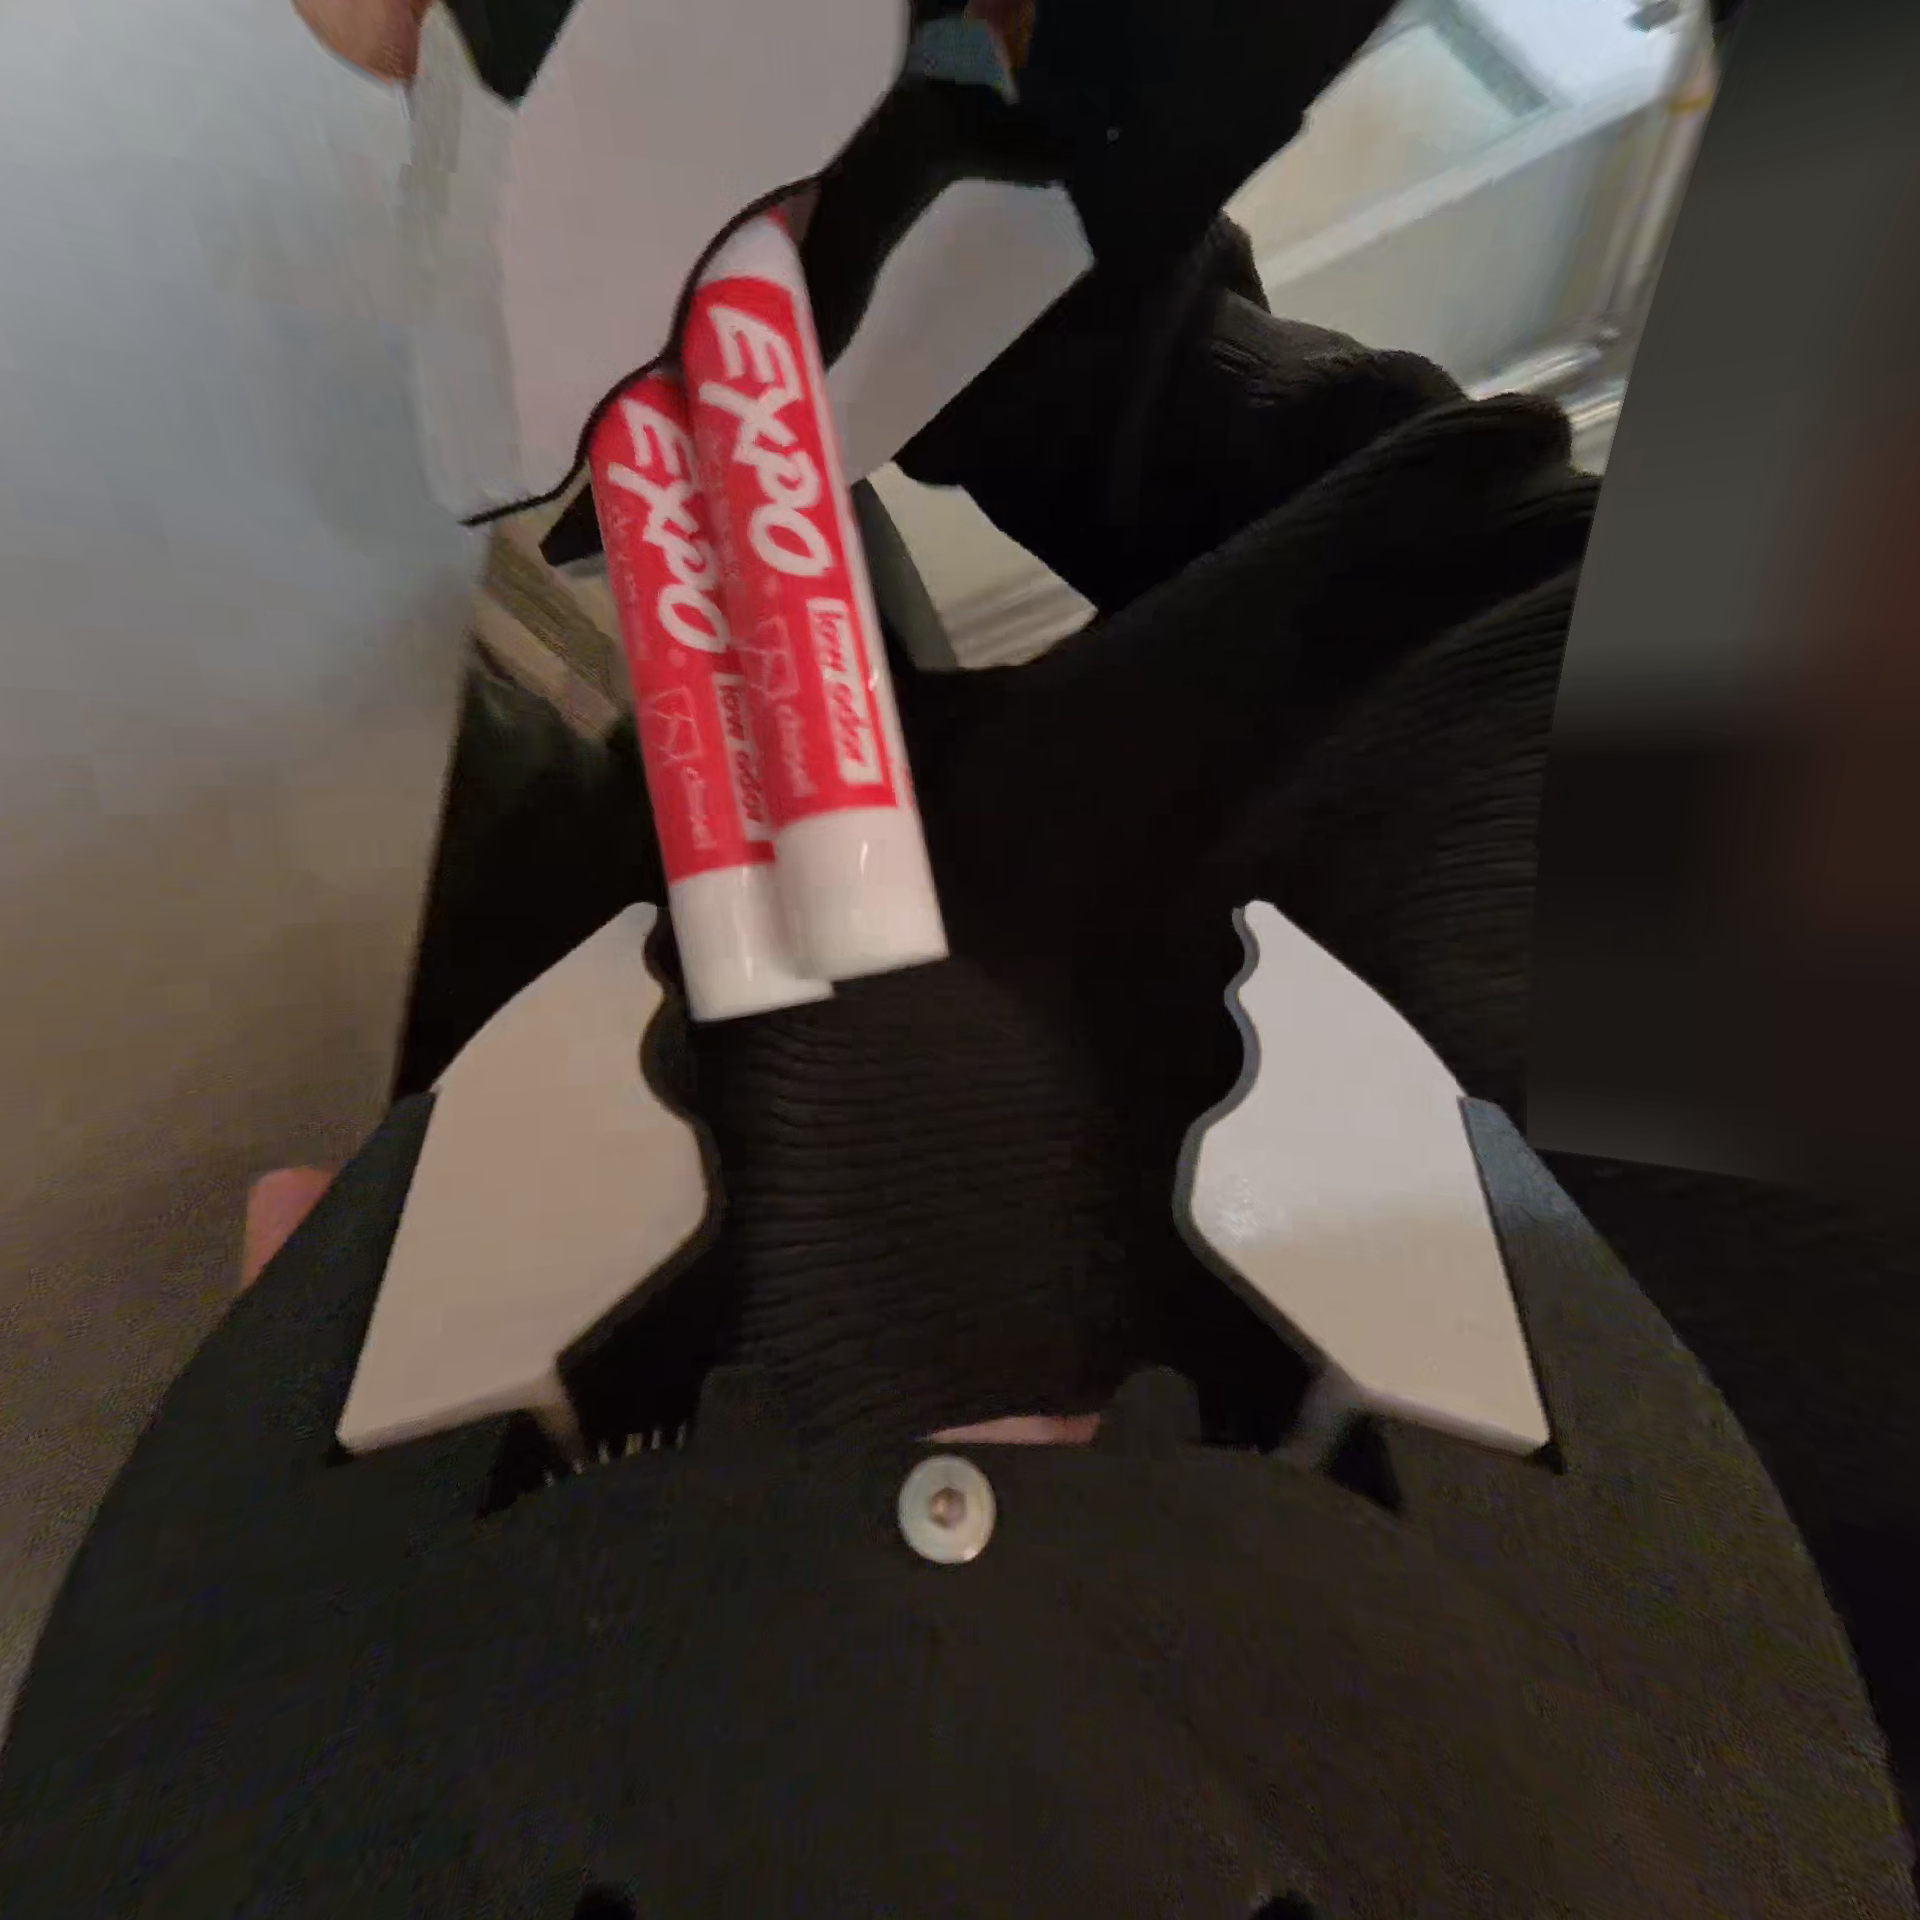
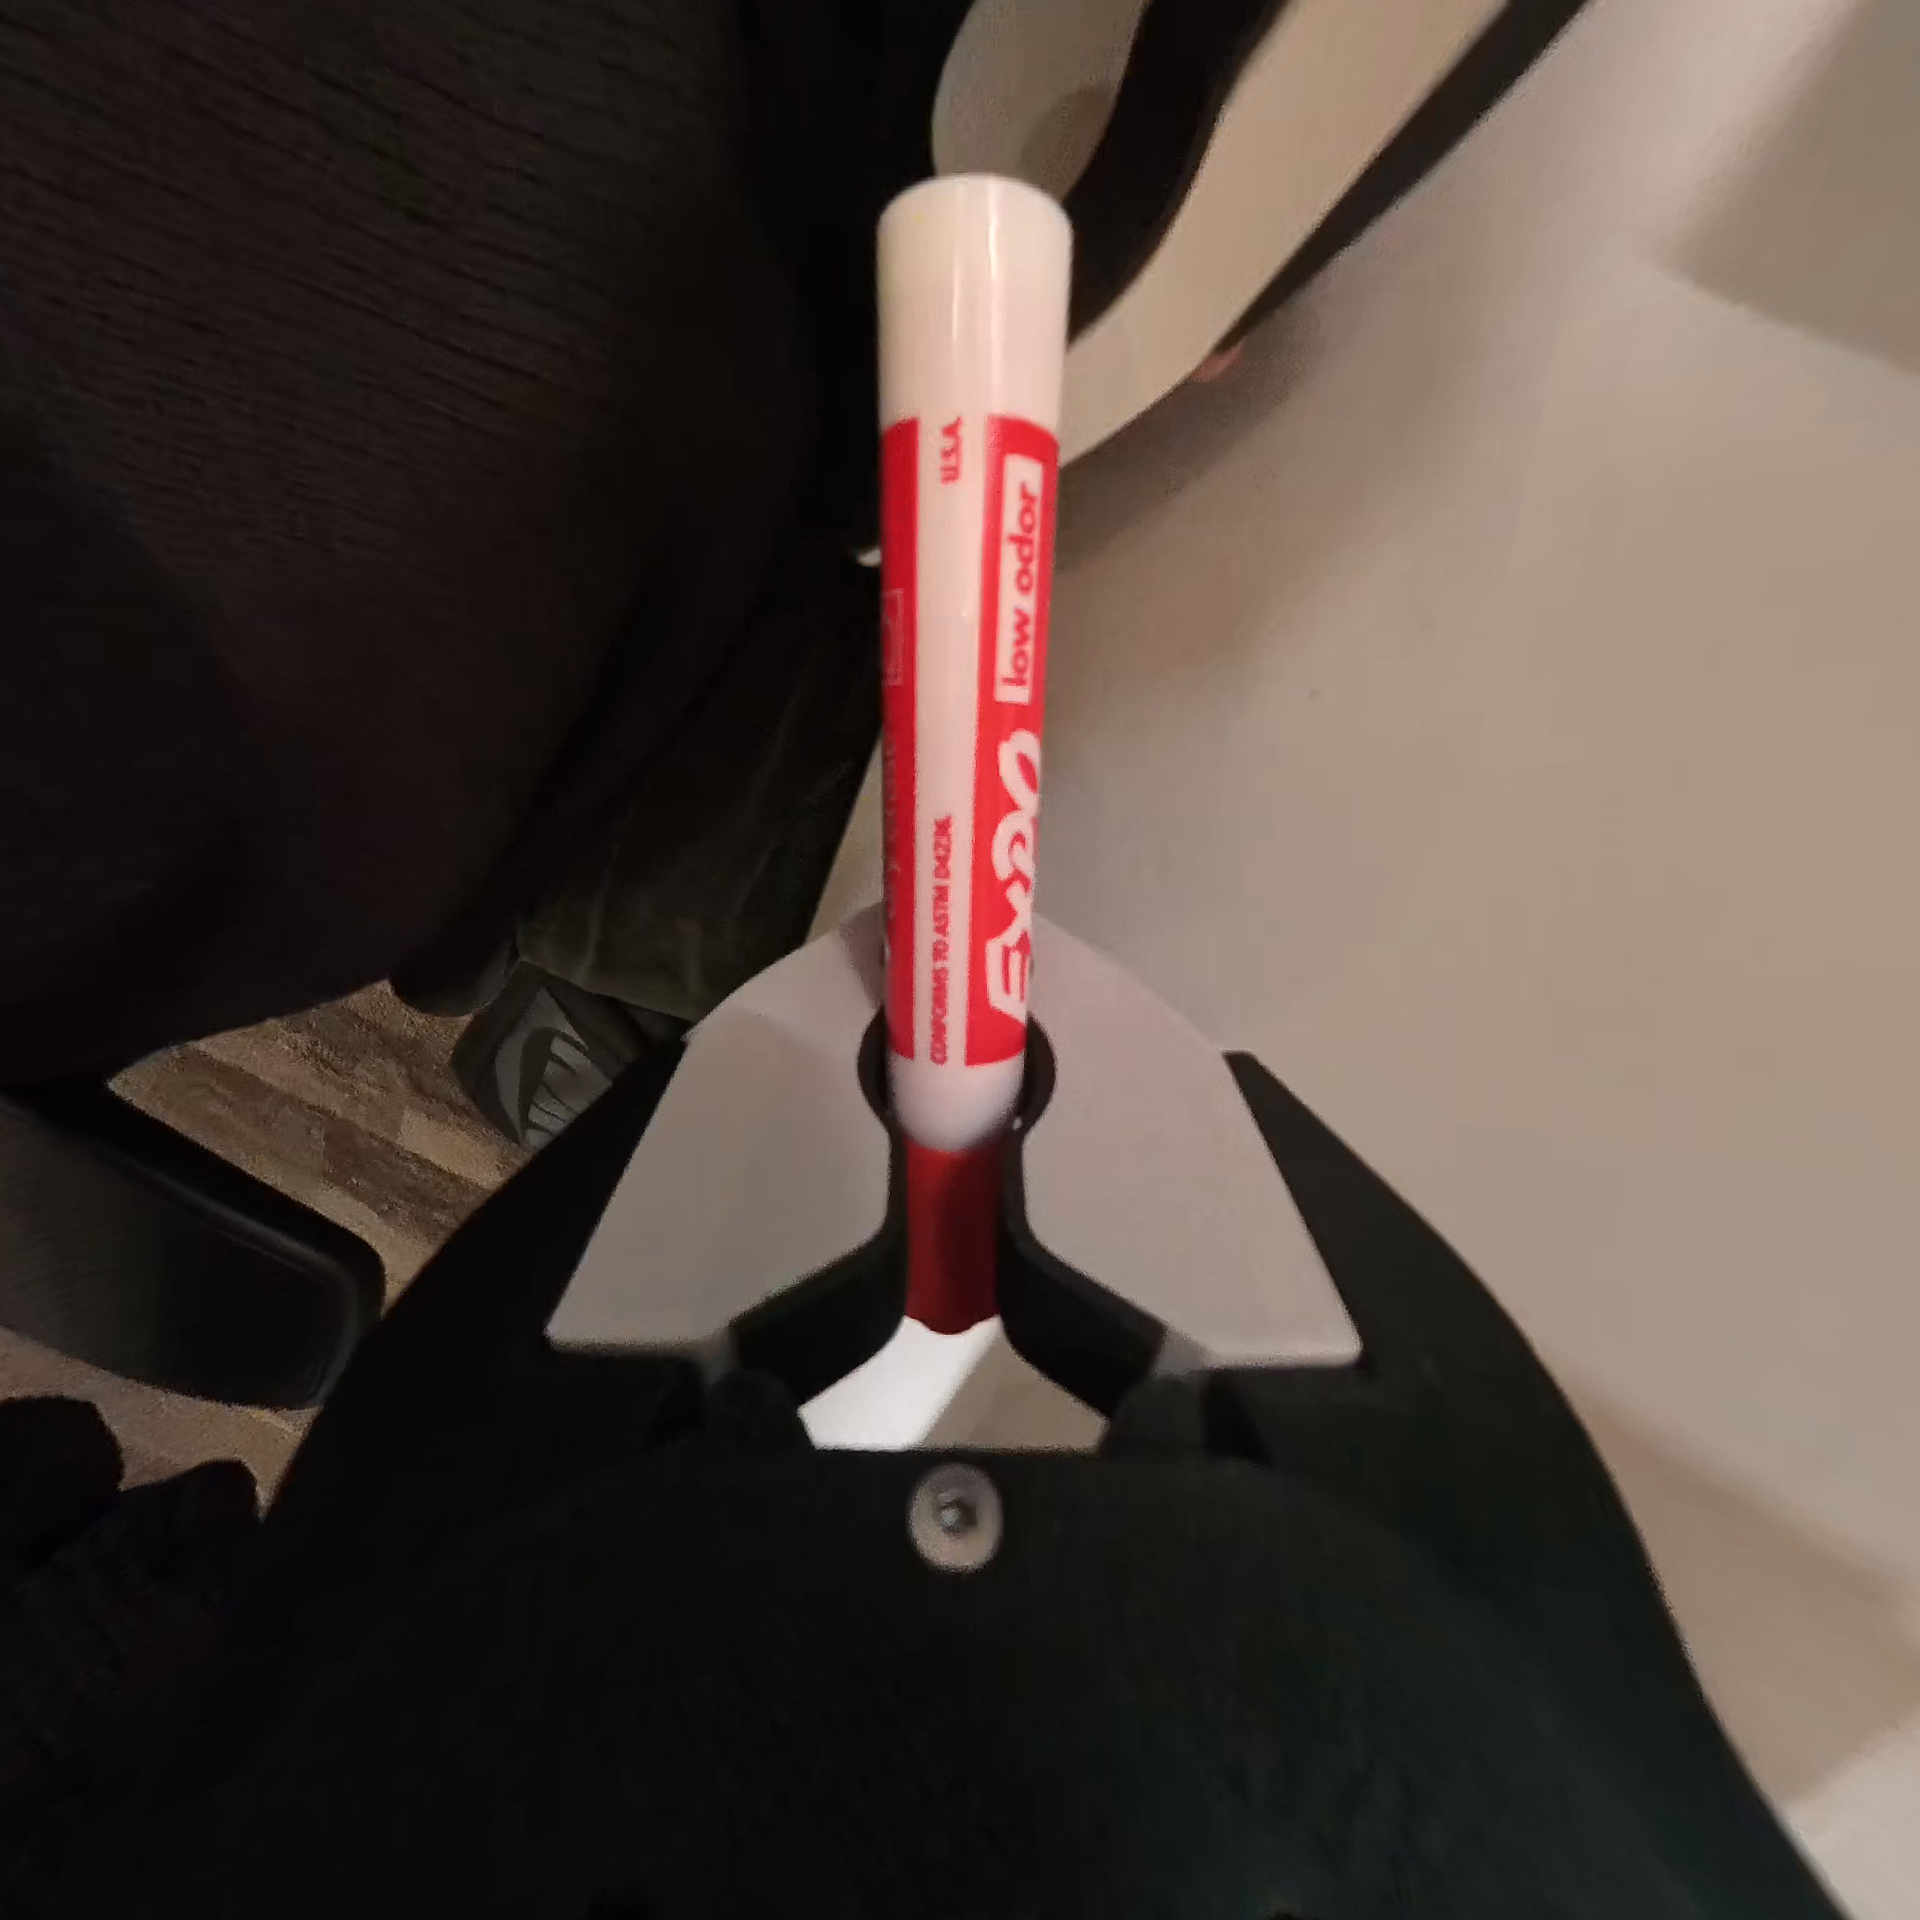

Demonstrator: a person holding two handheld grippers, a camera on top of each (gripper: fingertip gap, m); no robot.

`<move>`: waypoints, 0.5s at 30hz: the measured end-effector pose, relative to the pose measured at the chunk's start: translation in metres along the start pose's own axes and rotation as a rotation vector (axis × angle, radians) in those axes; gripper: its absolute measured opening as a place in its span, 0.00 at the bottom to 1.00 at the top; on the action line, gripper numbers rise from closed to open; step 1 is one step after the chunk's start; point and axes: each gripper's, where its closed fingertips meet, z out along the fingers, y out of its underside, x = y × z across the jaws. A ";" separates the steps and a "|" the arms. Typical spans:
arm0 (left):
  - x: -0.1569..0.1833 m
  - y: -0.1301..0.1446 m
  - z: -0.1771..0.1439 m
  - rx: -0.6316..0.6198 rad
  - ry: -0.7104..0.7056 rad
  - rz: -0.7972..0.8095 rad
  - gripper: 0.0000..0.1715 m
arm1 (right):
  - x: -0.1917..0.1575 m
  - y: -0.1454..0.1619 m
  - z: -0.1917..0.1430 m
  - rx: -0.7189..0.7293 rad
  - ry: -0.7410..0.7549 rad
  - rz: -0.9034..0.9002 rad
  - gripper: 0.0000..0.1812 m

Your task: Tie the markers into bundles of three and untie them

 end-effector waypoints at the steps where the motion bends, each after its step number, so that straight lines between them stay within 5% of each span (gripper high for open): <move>1: 0.000 0.002 0.002 -0.016 0.021 -0.040 0.58 | -0.002 -0.005 0.001 -0.003 -0.006 -0.023 0.08; 9: 0.014 0.001 0.007 -0.052 0.318 -0.291 0.56 | -0.013 -0.027 0.007 -0.021 -0.059 -0.161 0.08; 15: 0.017 0.005 0.011 -0.076 0.437 -0.329 0.51 | -0.011 -0.033 0.009 0.001 -0.069 -0.230 0.08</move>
